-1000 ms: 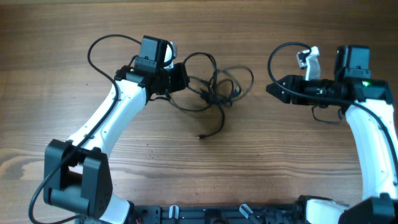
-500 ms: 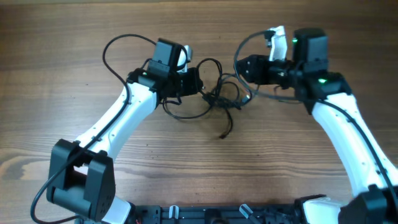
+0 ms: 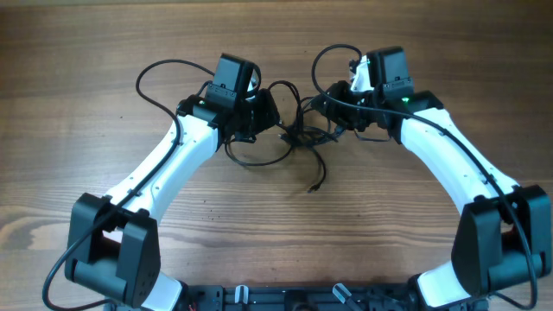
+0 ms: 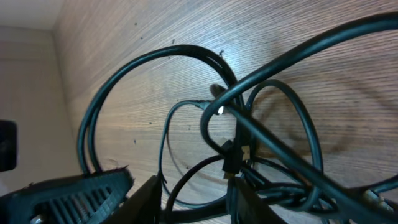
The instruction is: Untangle cables
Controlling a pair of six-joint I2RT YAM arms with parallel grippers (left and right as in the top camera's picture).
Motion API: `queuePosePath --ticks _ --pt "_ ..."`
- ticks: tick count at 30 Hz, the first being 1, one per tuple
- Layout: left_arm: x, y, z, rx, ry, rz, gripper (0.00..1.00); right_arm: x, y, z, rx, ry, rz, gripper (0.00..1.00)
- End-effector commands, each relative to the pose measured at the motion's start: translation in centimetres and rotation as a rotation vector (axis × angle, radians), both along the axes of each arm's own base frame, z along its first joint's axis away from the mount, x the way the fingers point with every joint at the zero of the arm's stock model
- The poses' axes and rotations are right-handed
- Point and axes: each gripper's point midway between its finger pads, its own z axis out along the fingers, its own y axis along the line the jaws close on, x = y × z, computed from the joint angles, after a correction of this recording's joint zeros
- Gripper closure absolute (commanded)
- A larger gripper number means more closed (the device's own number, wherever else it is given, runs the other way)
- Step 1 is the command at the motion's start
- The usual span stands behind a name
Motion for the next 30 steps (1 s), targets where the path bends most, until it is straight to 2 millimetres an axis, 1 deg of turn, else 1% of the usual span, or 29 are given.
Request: queuePosePath --ticks 1,6,10,13,16,17,19,21,25,26,29,30 --pt "0.2 0.4 -0.6 0.008 0.015 0.028 0.96 0.6 1.2 -1.3 0.019 0.022 0.017 0.66" --pt "0.2 0.4 -0.6 0.01 0.013 0.029 0.96 1.2 3.9 -3.1 0.046 0.012 0.051 0.66" --pt "0.2 0.4 -0.6 0.01 0.013 0.029 0.96 1.3 5.1 -4.4 0.053 0.024 0.058 0.66" --pt "0.2 0.4 -0.6 0.01 0.013 0.029 0.96 1.9 5.3 -5.1 0.057 0.013 0.051 0.67" --pt "0.2 0.4 -0.6 0.01 0.013 0.029 0.96 2.4 5.5 -5.3 0.065 -0.003 0.048 0.73" --pt "0.2 0.4 -0.6 0.01 0.013 0.029 0.96 2.5 5.5 -5.2 0.067 -0.009 0.051 0.76" --pt "0.2 0.4 -0.6 0.01 0.013 0.029 0.96 2.8 5.7 -4.8 0.07 -0.043 0.065 0.88" --pt "0.2 0.4 -0.6 0.01 0.013 0.029 0.96 3.2 5.8 -4.4 0.08 -0.068 0.067 0.93" --pt "0.2 0.4 -0.6 0.01 0.013 0.029 0.96 3.9 5.7 -4.3 0.063 -0.106 0.056 0.94" --pt "0.2 0.4 -0.6 0.01 0.013 0.029 0.96 4.0 5.5 -4.6 0.05 -0.11 0.058 0.96" --pt "0.2 0.4 -0.6 0.01 0.013 0.029 0.96 3.7 5.8 -5.2 0.044 -0.1 0.069 0.95" --pt "0.2 0.4 -0.6 0.01 0.013 0.029 0.96 3.6 6.0 -5.4 0.043 -0.096 0.073 0.89"
